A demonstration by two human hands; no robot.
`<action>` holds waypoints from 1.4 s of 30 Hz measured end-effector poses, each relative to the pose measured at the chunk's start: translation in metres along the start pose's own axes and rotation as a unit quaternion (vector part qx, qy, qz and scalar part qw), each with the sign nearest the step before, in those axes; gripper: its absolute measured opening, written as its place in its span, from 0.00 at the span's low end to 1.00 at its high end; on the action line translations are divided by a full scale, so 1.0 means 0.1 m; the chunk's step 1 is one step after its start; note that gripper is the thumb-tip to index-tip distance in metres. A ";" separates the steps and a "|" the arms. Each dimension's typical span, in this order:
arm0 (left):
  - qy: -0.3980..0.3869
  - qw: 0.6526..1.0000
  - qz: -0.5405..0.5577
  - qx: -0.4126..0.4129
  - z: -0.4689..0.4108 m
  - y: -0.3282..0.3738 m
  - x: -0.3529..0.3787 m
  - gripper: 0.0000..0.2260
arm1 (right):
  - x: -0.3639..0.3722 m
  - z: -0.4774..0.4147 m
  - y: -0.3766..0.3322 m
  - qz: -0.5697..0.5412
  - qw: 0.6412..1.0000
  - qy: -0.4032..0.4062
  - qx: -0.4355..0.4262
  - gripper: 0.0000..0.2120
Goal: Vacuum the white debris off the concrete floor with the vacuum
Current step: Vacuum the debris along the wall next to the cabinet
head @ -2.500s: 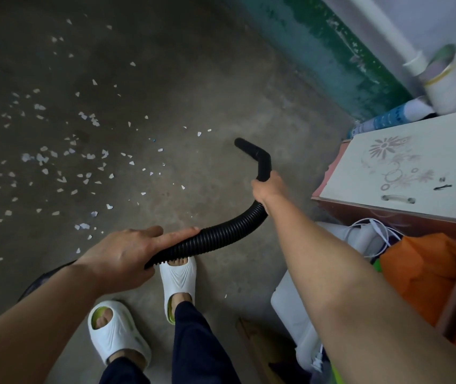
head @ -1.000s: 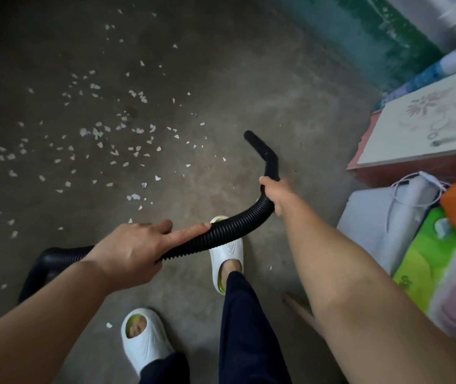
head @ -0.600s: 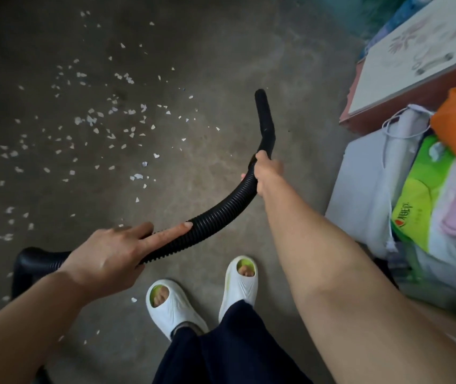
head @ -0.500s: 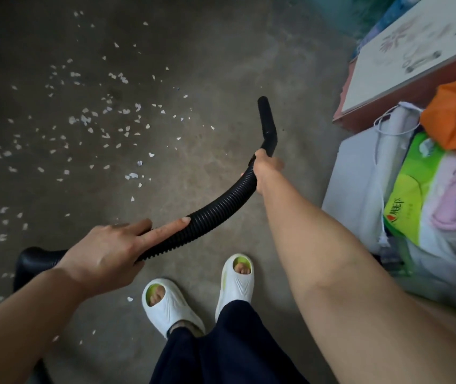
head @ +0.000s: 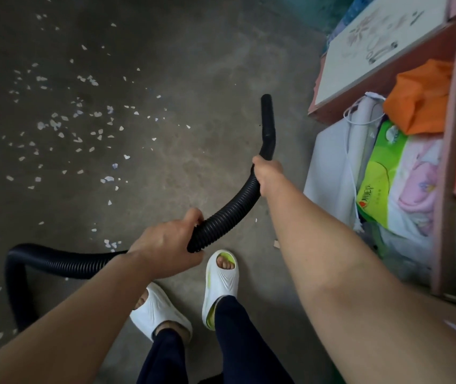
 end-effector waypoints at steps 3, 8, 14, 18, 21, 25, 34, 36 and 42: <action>-0.015 0.999 -0.026 0.033 -0.03 0.16 0.19 0.25 | -0.24 -0.06 0.15 0.081 0.995 0.046 -0.033 0.23; -0.088 0.990 -0.062 0.090 0.06 0.24 0.53 0.26 | -0.58 -0.08 0.94 0.173 0.984 0.043 0.018 0.26; -0.195 0.967 -0.107 0.124 0.39 0.37 1.07 0.25 | -0.99 0.12 2.08 0.168 0.981 0.036 0.087 0.21; -0.230 0.957 -0.111 0.136 0.59 0.42 1.33 0.26 | -1.07 0.29 2.50 0.198 0.973 0.002 0.121 0.21; -0.227 0.956 -0.126 0.140 0.70 0.43 1.48 0.27 | -1.11 0.37 2.64 0.241 0.962 -0.020 0.129 0.20; -0.219 0.957 -0.132 0.134 0.75 0.47 1.67 0.27 | -1.15 0.34 2.80 0.302 0.944 -0.054 0.121 0.20; -0.193 0.966 -0.120 0.121 0.93 0.49 1.85 0.32 | -1.13 0.34 2.73 0.303 0.951 -0.028 0.050 0.19; -0.186 0.969 -0.111 0.119 0.96 0.46 1.80 0.32 | -1.04 0.38 2.61 0.299 0.954 -0.022 0.032 0.20; -0.148 0.979 -0.118 0.081 1.00 0.15 1.49 0.29 | -0.55 0.52 2.09 0.351 0.935 -0.021 -0.037 0.27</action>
Point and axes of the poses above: each hand's wrist, its own z-axis away from the middle knuckle, its own x-axis out of the palm, y = z × x, the point moved 10 cm from there along -z, towards the middle knuckle, and after that the axes turned 10 degrees about -z, right-handed, at the moved point
